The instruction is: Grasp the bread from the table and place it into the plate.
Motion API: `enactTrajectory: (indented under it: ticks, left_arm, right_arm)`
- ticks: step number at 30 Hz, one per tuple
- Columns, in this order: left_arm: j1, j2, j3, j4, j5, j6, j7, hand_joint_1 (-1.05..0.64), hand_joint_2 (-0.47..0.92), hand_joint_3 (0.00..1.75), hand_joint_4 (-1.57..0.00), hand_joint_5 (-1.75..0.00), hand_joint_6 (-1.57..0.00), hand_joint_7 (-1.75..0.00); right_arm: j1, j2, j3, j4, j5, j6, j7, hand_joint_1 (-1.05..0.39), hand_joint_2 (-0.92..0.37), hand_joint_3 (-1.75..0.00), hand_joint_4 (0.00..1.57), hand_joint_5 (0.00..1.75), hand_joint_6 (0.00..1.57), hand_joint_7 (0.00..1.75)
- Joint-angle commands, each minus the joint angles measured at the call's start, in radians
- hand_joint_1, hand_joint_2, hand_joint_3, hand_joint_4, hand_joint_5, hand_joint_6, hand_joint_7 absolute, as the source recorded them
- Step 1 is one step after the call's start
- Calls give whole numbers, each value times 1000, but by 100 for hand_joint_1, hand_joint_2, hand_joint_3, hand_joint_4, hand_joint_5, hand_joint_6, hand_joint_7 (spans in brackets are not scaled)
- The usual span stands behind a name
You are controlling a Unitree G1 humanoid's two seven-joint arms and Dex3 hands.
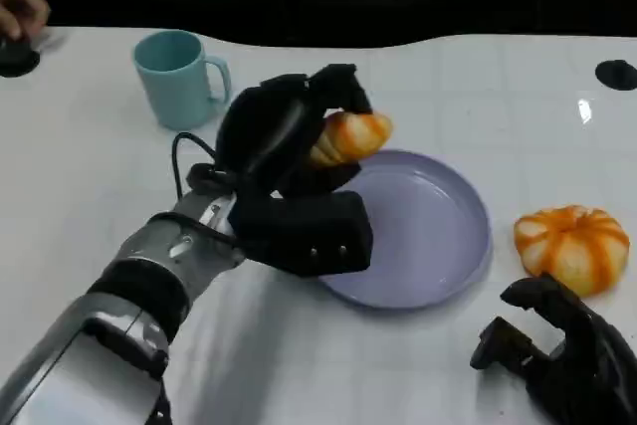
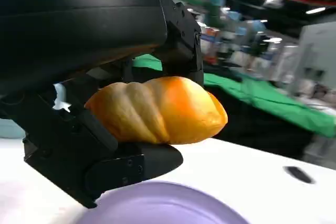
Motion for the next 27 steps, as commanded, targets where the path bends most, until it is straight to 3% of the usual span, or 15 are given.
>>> enactTrajectory:
  ticks: [1,4,18,20,21,22,24,27]
  left_arm:
    - [-35,-19,-58,-3,49,-63,8,-11,41,129,-94,-175,-77,-172]
    - [-52,-38,-78,11,60,-62,-15,-13,39,132,-95,-175,-77,-172]
    - [-115,-95,-102,59,50,29,-212,-21,68,94,-89,-175,-68,-175]
    - [-117,-97,-101,64,39,40,-279,-24,79,52,-74,-140,-74,-87]
    - [-120,-95,-105,65,38,49,-315,-25,86,36,-72,-130,-79,-60]
    - [-123,-93,-107,64,39,55,-337,-30,89,28,-61,-116,-71,-35]
    - [-124,-92,-108,60,39,63,-361,-33,92,24,-56,-109,-66,-20]
    - [-123,-90,-106,55,39,68,-375,-35,92,23,-53,-105,-65,-15]
  right_arm:
    - [10,-15,-3,-10,-6,-17,3,-51,-92,-16,67,150,55,120]
    - [14,-13,-3,-12,-5,-20,3,-51,-92,-18,66,150,55,120]
    - [23,-6,-5,-24,6,-11,2,-51,-92,-18,66,148,56,117]
    - [29,-1,-6,-33,4,-6,-16,-52,-92,-14,69,148,61,116]
    - [31,0,-6,-36,6,-4,-17,-52,-92,-14,69,148,62,115]
    - [32,0,-5,-38,7,-3,-17,-51,-92,-14,69,149,62,115]
    - [34,0,-5,-40,9,-1,-16,-51,-92,-14,68,150,62,116]
    - [35,1,-5,-43,9,0,-17,-51,-92,-14,67,150,61,116]
